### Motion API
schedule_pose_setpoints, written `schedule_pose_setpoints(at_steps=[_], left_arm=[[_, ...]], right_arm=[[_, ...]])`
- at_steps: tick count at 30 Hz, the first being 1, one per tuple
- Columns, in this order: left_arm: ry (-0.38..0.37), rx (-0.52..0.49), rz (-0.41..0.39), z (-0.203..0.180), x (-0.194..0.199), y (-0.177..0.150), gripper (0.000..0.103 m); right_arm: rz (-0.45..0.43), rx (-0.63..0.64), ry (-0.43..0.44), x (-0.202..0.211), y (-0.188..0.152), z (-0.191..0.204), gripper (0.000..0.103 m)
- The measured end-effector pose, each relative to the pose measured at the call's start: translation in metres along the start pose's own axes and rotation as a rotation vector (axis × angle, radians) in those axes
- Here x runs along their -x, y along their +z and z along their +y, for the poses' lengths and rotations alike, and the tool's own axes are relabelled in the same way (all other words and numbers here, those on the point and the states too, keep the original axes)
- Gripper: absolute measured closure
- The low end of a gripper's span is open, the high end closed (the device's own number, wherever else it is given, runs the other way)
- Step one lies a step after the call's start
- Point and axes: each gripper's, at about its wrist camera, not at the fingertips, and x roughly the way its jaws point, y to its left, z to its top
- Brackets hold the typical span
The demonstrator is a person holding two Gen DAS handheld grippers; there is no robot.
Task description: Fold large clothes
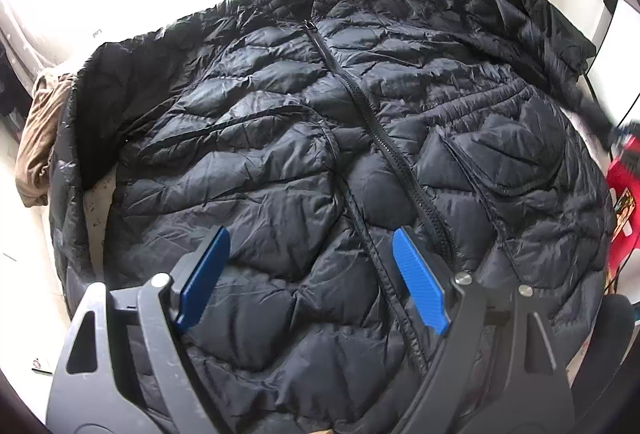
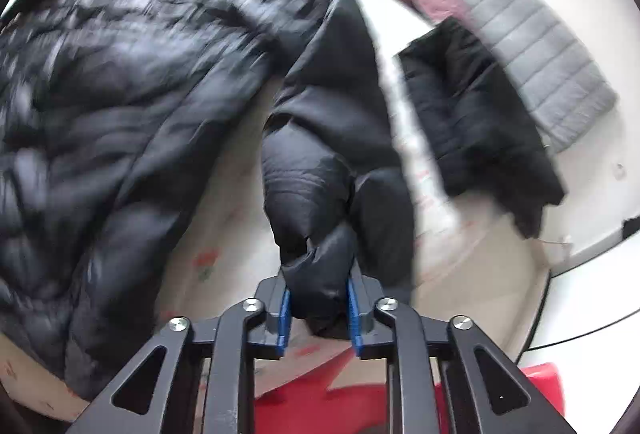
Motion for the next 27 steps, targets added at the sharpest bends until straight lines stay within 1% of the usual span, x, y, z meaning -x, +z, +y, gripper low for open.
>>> schedule_pose_setpoints(at_steps=[3,4,6,9,11,13,15,16,18,19,20,21,22,23,24,25,26,27], left_arm=[[0.005,0.005,0.004,0.001,-0.003,0.002,0.019],[0.007,0.011,0.007,0.001,-0.004,0.003,0.019],[-0.001,0.023,0.01,0.0,-0.007,0.004,0.019],[-0.02,0.025,0.013,-0.005,-0.009,0.004,0.019],[-0.023,0.011,0.014,-0.01,-0.01,0.004,0.019],[-0.022,-0.006,0.017,-0.014,-0.011,0.003,0.019],[-0.018,-0.01,0.022,-0.015,-0.014,0.003,0.019],[-0.014,-0.009,0.028,-0.014,-0.015,0.003,0.019],[-0.006,0.0,0.037,-0.01,-0.016,0.002,0.019],[-0.002,0.005,0.035,-0.006,-0.015,0.002,0.019],[0.002,0.01,0.03,-0.002,-0.011,0.001,0.019],[0.008,0.013,0.023,0.003,-0.008,0.0,0.019],[0.016,0.015,0.015,0.008,-0.004,-0.001,0.019],[0.026,0.019,0.008,0.014,0.0,-0.002,0.019],[0.043,0.025,0.001,0.023,0.004,-0.004,0.019],[0.062,0.034,-0.004,0.032,0.007,-0.005,0.019],[0.078,0.046,-0.008,0.04,0.01,-0.007,0.019],[0.088,0.061,-0.011,0.048,0.012,-0.008,0.019]], right_arm=[[-0.041,-0.077,-0.05,0.018,0.027,-0.041,0.087],[-0.058,-0.106,-0.083,0.026,0.039,-0.06,0.088],[-0.075,-0.158,-0.115,0.036,0.059,-0.089,0.088],[-0.084,-0.253,-0.179,0.045,0.091,-0.142,0.088],[-0.075,-0.298,-0.232,0.043,0.109,-0.173,0.088],[-0.058,-0.339,-0.261,0.037,0.122,-0.193,0.088],[-0.025,-0.404,-0.294,0.019,0.135,-0.217,0.088],[-0.004,-0.428,-0.332,0.007,0.138,-0.225,0.087],[0.056,-0.441,-0.462,-0.016,0.142,-0.234,0.082],[0.09,-0.44,-0.545,-0.028,0.143,-0.236,0.077],[0.117,-0.448,-0.602,-0.037,0.142,-0.238,0.074],[0.127,-0.468,-0.6,-0.043,0.14,-0.239,0.073],[0.122,-0.505,-0.556,-0.044,0.138,-0.239,0.068],[0.104,-0.541,-0.496,-0.044,0.137,-0.238,0.058],[0.083,-0.568,-0.439,-0.042,0.135,-0.233,0.052],[0.067,-0.578,-0.41,-0.04,0.131,-0.227,0.042],[0.043,-0.572,-0.385,-0.036,0.131,-0.217,0.038],[0.025,-0.543,-0.357,-0.033,0.133,-0.203,0.037]])
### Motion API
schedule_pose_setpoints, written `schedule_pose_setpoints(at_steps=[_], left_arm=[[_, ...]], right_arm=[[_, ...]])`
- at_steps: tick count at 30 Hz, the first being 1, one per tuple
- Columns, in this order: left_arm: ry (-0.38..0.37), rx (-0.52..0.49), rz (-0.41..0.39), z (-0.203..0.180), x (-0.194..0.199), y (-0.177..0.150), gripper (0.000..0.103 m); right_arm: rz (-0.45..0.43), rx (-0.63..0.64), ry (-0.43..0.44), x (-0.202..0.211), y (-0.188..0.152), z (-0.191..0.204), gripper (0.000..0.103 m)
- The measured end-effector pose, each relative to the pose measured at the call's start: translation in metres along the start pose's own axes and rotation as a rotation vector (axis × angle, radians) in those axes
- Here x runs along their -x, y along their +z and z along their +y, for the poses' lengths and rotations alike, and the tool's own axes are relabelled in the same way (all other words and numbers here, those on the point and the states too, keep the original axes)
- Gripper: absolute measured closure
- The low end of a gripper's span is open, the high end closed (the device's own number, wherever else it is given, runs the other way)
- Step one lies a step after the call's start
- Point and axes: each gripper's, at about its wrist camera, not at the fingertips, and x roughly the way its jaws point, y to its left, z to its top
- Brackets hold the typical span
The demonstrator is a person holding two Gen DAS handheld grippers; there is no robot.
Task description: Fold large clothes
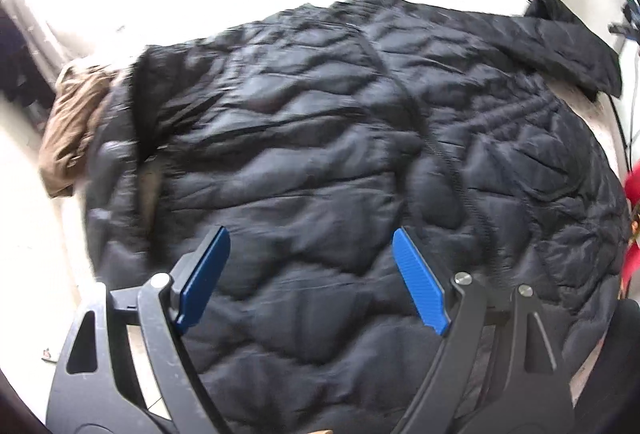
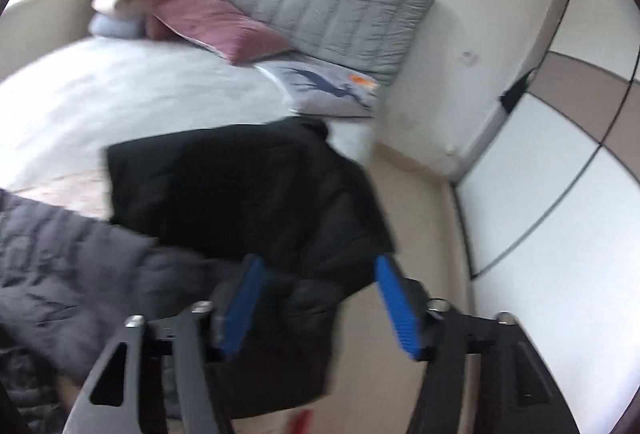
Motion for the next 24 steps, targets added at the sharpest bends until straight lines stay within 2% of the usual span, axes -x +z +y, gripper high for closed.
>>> schedule_pose_setpoints(at_steps=[4,8,14,18,22,23,24], left_arm=[[0.031,0.072,-0.009,0.039,0.009,-0.008,0.019],[0.062,0.121,-0.01,0.076,0.015,-0.026,0.019],[0.088,0.105,0.0,0.112,0.005,-0.047,0.019],[0.052,0.087,0.002,0.124,-0.014,-0.051,0.019],[0.007,0.083,0.054,0.129,-0.046,-0.05,0.02],[0.005,0.111,0.064,0.133,-0.054,-0.049,0.023],[0.006,0.141,0.064,0.138,-0.058,-0.049,0.039]], right_arm=[[-0.018,0.132,0.111,0.034,-0.02,0.041,0.034],[-0.01,0.207,0.268,0.07,-0.047,0.075,0.028],[0.04,0.263,0.492,0.122,-0.088,0.124,0.026],[0.06,0.308,0.56,0.147,-0.109,0.156,0.026],[0.072,0.361,0.598,0.164,-0.127,0.185,0.026],[0.076,0.371,0.602,0.167,-0.131,0.19,0.026],[0.082,0.385,0.609,0.17,-0.136,0.197,0.026]])
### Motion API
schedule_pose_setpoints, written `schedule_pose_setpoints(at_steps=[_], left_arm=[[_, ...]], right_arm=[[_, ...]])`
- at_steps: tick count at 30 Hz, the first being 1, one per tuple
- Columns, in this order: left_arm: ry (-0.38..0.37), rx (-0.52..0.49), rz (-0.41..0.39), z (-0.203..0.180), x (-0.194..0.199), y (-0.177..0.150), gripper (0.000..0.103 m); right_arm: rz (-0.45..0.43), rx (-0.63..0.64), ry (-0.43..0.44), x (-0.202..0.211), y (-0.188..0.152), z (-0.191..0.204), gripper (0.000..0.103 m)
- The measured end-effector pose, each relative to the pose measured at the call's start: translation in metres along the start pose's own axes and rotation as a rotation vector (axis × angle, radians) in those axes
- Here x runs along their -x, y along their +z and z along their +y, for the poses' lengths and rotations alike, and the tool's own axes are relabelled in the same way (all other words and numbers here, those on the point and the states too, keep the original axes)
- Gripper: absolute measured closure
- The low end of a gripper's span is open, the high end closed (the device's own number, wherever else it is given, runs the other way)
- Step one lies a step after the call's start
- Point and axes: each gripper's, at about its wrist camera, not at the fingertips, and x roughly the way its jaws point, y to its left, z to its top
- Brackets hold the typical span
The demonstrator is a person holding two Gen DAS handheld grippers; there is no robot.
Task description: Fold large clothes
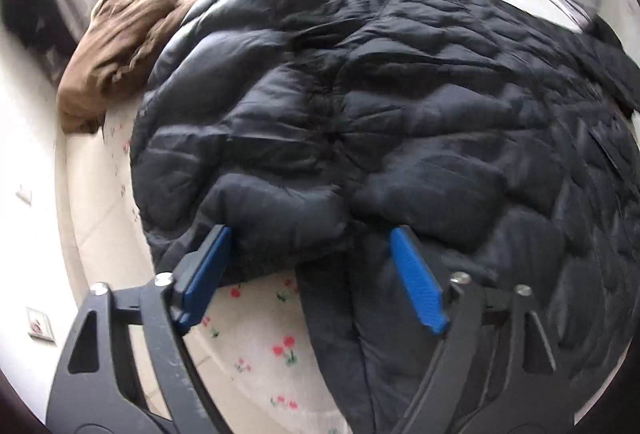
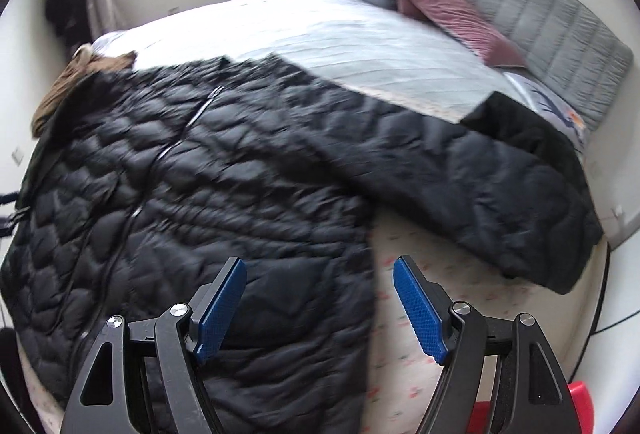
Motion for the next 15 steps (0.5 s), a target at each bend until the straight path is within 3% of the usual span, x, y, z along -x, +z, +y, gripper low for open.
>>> schedule_pose_setpoints(at_steps=[1,3,6,11,14,15], left_arm=[[0.001,0.023,-0.003,0.004,-0.001,0.002,0.068],[-0.001,0.072,-0.019,0.016,0.005,0.01,0.091],[0.026,0.1,-0.111,0.037,0.034,0.035,0.094],[0.179,0.151,-0.262,0.09,0.102,0.099,0.095],[0.302,0.196,-0.3,0.128,0.125,0.131,0.095],[0.4,0.208,-0.312,0.144,0.129,0.144,0.094]], right_arm=[[0.01,0.012,0.007,-0.002,-0.002,0.007,0.026],[0.027,0.037,0.013,-0.003,-0.007,0.02,0.026],[0.047,0.08,-0.001,-0.003,-0.011,0.034,0.026],[0.051,0.126,-0.043,-0.004,-0.01,0.047,0.026],[0.06,0.129,-0.047,-0.007,-0.009,0.05,0.026],[0.063,0.13,-0.05,-0.007,-0.008,0.052,0.026]])
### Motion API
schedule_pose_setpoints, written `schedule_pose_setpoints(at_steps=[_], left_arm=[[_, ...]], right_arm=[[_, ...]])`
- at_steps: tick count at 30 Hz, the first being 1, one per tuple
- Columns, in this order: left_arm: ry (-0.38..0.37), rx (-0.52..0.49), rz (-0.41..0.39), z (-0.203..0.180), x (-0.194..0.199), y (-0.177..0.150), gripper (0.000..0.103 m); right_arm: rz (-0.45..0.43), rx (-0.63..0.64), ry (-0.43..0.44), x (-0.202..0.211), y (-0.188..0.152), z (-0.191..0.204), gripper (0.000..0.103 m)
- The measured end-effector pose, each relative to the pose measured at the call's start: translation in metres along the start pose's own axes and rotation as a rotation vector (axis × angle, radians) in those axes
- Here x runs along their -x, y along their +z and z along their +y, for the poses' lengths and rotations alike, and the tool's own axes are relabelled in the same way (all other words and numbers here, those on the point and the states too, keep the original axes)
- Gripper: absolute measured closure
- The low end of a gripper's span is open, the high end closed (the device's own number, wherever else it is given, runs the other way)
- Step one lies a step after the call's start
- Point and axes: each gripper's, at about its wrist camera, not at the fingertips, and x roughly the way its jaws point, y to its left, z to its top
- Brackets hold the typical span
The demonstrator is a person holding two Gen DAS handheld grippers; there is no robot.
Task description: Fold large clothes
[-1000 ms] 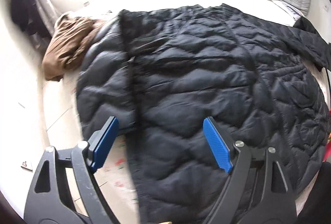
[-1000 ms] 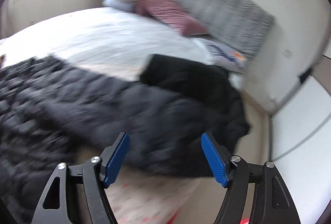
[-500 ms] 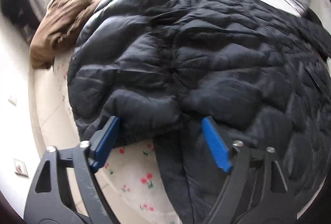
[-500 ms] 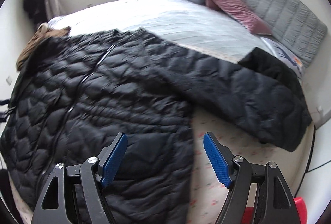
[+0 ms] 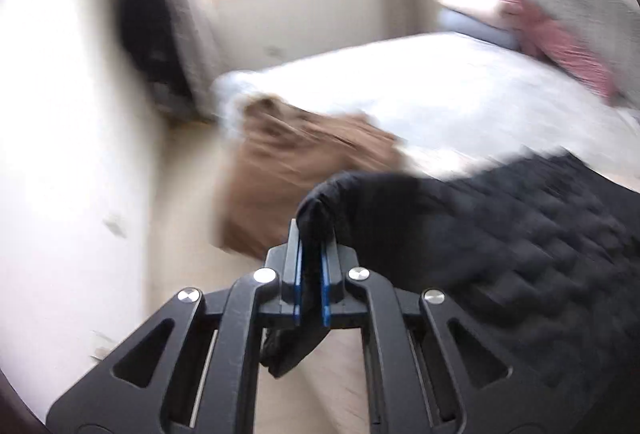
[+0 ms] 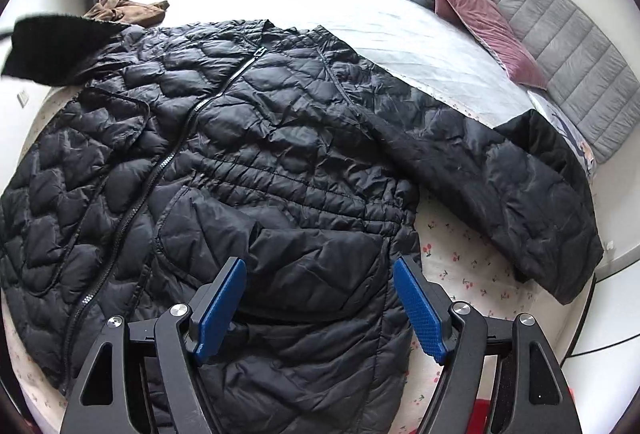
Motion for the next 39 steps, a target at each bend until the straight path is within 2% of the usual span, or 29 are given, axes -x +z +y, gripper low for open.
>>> schedule_pose_setpoints(at_steps=[1,3,5,6,7,9,10,13,22,27,31,33,35,36,37,39], left_arm=[[0.083,-0.004,-0.012,0.008,-0.006,0.009,0.09],[0.352,-0.048,-0.026,0.024,-0.026,0.023,0.083],[0.585,-0.098,-0.01,0.036,-0.042,0.026,0.074],[0.627,-0.09,0.003,0.042,-0.046,0.024,0.058],[0.613,-0.063,0.01,0.045,-0.046,0.02,0.034],[0.483,0.014,-0.003,0.049,-0.041,0.005,0.018],[0.436,0.024,0.004,0.044,-0.04,-0.002,0.018],[0.308,-0.001,0.09,0.029,-0.043,-0.033,0.018],[-0.25,-0.11,0.238,-0.046,-0.007,-0.143,0.018],[-0.461,-0.124,0.287,-0.073,0.014,-0.181,0.018],[-0.639,-0.105,0.399,-0.089,0.009,-0.21,0.018],[-0.693,-0.084,0.436,-0.087,0.013,-0.228,0.019],[-0.752,-0.043,0.477,-0.085,0.013,-0.243,0.023],[-0.794,-0.016,0.502,-0.084,0.012,-0.249,0.034],[-0.834,0.006,0.526,-0.083,0.014,-0.254,0.05],[-0.907,0.043,0.568,-0.083,0.017,-0.263,0.065]], right_arm=[[0.004,0.001,-0.006,-0.001,0.001,0.001,0.026],[0.007,0.0,-0.009,-0.001,0.001,0.003,0.026],[0.008,-0.002,-0.012,0.002,0.0,0.003,0.026],[0.005,-0.004,-0.014,0.005,-0.002,0.002,0.026],[0.003,-0.007,-0.016,0.006,-0.003,0.0,0.026],[0.002,-0.02,-0.016,0.009,-0.007,-0.006,0.026],[0.005,-0.033,-0.013,0.01,-0.009,-0.01,0.026],[0.017,-0.086,-0.007,0.01,-0.015,-0.025,0.026],[0.043,-0.194,0.075,0.014,-0.055,-0.061,0.026],[0.093,-0.252,0.137,0.001,-0.089,-0.074,0.026],[0.123,-0.311,0.191,-0.018,-0.116,-0.082,0.026],[0.139,-0.339,0.206,-0.027,-0.126,-0.086,0.026],[0.154,-0.368,0.219,-0.038,-0.138,-0.09,0.026],[0.157,-0.394,0.237,-0.044,-0.145,-0.093,0.026],[0.156,-0.426,0.268,-0.049,-0.151,-0.095,0.026],[0.154,-0.493,0.351,-0.056,-0.16,-0.098,0.035]])
